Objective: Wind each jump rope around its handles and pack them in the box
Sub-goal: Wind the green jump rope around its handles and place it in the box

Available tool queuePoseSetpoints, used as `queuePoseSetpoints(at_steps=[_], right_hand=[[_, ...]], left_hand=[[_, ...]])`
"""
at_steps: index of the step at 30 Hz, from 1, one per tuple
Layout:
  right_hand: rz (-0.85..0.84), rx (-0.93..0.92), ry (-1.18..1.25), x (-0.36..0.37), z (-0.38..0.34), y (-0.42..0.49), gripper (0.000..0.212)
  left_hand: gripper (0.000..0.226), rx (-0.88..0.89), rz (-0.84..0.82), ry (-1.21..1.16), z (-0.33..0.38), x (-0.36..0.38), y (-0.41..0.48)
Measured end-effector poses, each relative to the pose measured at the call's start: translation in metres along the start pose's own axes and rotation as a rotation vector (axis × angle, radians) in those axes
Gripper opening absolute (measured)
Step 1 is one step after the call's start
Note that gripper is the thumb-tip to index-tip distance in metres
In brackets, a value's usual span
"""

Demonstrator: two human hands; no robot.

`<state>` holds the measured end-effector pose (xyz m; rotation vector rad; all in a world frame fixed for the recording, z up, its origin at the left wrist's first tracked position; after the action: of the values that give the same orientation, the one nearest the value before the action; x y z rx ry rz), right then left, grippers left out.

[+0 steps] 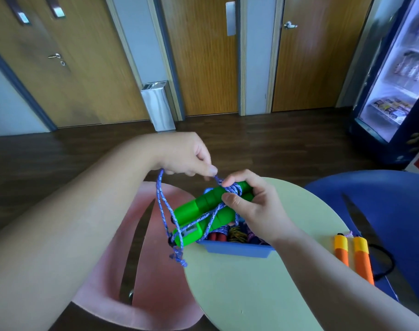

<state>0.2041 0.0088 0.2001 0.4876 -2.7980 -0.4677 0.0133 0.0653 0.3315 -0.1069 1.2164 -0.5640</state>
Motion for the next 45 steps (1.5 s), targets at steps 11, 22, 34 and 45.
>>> queuePoseSetpoints(at_steps=[11,22,34,45], right_hand=[[0.099,-0.008,-0.117,-0.023,-0.006,0.006,0.019],[0.148,0.005,0.112,-0.004,-0.002,0.009,0.016],[0.505,-0.017,-0.270,-0.031,0.036,0.030,0.020],[0.249,-0.096,-0.125,-0.002,0.018,0.002,0.019]], left_hand=[[0.014,-0.128,-0.362,-0.156,-0.032,-0.027,-0.013],[0.017,0.129,0.251,-0.303,-0.074,0.067,0.063],[0.037,0.204,0.350,-0.333,0.001,0.149,-0.008],[0.036,0.174,0.477,-0.174,0.020,0.055,0.005]])
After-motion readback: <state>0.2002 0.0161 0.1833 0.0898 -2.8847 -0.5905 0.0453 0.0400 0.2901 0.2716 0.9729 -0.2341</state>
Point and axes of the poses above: each hand's wrist, its own y-axis towards the middle knuckle, its own x-axis out of the palm, z = x × y, the point moved 1 cm from there along y, towards the middle knuckle, and after that the axes turned 6 degrees about y, right-handed, at the moved point
